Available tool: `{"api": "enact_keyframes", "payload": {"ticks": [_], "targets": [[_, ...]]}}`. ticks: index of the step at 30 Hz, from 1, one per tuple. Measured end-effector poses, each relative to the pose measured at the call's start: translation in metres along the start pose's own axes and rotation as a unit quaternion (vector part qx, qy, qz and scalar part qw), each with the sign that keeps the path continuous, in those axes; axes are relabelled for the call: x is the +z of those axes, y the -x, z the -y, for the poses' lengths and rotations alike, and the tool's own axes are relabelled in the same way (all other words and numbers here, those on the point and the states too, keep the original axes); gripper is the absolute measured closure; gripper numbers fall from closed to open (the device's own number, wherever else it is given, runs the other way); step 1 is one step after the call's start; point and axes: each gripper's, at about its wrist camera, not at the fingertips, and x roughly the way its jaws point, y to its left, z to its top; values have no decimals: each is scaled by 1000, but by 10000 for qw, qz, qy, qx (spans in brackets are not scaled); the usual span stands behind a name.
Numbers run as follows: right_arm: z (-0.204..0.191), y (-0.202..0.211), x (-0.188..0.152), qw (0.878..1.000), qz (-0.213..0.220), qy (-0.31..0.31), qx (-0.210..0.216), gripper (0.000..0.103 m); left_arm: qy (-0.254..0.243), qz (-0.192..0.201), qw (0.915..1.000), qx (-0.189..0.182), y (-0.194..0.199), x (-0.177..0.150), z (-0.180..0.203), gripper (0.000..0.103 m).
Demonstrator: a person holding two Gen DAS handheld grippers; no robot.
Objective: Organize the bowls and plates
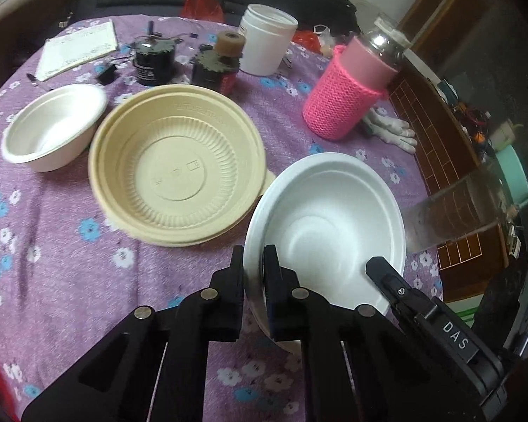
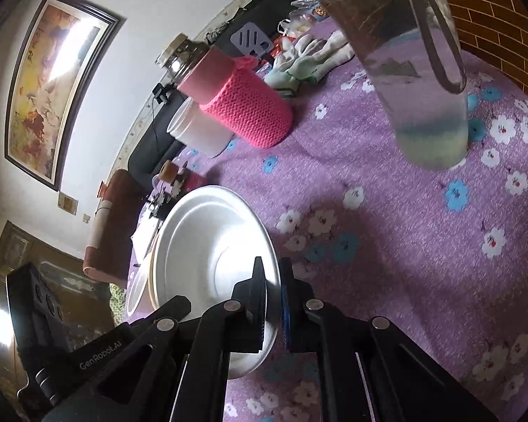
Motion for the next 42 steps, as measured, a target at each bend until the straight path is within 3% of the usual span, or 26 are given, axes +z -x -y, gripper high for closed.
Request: {"api": "enact_keyframes", "payload": {"ticks": [5,14,22,28,42], "targets": [[-17,9,-18,9997,-73,166,147,96,197,162,9997,12,29,-19,-24,96],[-60,22,-87,9956,-367,805,295,96,623,443,9970,154,80,-72,-85,95],[-94,35,-142,9904,-508,1226,396,96,653,850,9938,293,122,-111,-123,95],[-127,43,-175,9842,-608,1570,550,96,663,1380,9866,565,161,-135,-152,95],[-228,25,-246,9628,-870,2401,884,96,1183,2068,9650,1098,226,-158,-239,94]]}}
